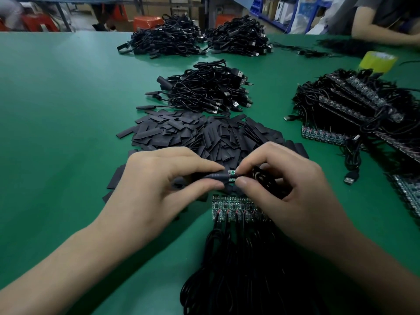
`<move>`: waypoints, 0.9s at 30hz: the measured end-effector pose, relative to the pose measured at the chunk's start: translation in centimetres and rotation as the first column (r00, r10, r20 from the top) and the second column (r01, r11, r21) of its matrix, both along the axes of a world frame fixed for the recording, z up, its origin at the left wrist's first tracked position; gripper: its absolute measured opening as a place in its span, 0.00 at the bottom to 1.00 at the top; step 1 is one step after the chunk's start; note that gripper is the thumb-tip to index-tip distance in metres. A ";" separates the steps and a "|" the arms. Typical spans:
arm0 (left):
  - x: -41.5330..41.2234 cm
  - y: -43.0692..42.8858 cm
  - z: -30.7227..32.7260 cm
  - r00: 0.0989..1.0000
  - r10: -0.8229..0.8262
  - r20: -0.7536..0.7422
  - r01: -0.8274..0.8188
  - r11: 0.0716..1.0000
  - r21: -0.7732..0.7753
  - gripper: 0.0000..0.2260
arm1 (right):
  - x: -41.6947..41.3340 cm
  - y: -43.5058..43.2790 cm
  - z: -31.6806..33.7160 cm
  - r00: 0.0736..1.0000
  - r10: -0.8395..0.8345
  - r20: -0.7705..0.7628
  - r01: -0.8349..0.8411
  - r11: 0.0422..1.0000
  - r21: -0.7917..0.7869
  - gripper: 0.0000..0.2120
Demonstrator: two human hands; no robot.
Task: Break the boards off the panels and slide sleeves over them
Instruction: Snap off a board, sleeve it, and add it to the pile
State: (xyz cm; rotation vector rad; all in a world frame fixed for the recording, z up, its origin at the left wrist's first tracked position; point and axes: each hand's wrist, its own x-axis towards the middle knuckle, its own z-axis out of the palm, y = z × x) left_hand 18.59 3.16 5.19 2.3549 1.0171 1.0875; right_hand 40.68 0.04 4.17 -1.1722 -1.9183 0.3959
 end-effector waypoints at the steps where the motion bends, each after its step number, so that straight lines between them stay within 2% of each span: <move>1: 0.0 -0.1 0.1 1.000 0.001 0.004 -0.001 1.000 0.007 0.09 | 0.0 0.0 0.0 1.000 -0.002 0.000 0.002 0.999 0.039 0.04; 6: 0.1 -0.3 0.3 1.000 0.001 -0.010 0.000 0.998 0.065 0.09 | 0.0 0.2 0.0 0.999 0.034 0.009 -0.035 0.988 0.153 0.02; 13: 0.0 -0.3 0.0 0.999 -0.007 -0.036 0.010 0.997 0.082 0.09 | 0.2 0.2 0.0 0.998 0.067 0.005 -0.067 0.986 0.150 0.02; 19: 0.2 -0.4 -0.3 0.997 -0.024 -0.079 0.032 0.994 0.102 0.10 | 0.0 -0.2 -0.1 0.998 0.066 -0.014 -0.065 0.996 0.067 0.03; 21: 0.3 -0.5 -0.3 0.997 -0.013 -0.076 0.023 0.992 0.122 0.09 | -0.1 -0.3 0.0 0.998 0.048 -0.041 -0.047 0.999 0.022 0.04; 25: 0.3 -0.6 -0.2 0.999 0.049 -0.006 -0.048 0.989 0.138 0.09 | -0.1 -0.6 0.2 0.946 0.057 -0.318 -0.145 0.954 -0.261 0.05; 27: 0.4 -0.6 -0.2 0.997 0.079 0.019 -0.081 0.986 0.146 0.09 | -0.1 -0.6 0.3 0.932 0.048 -0.359 -0.181 0.921 -0.346 0.02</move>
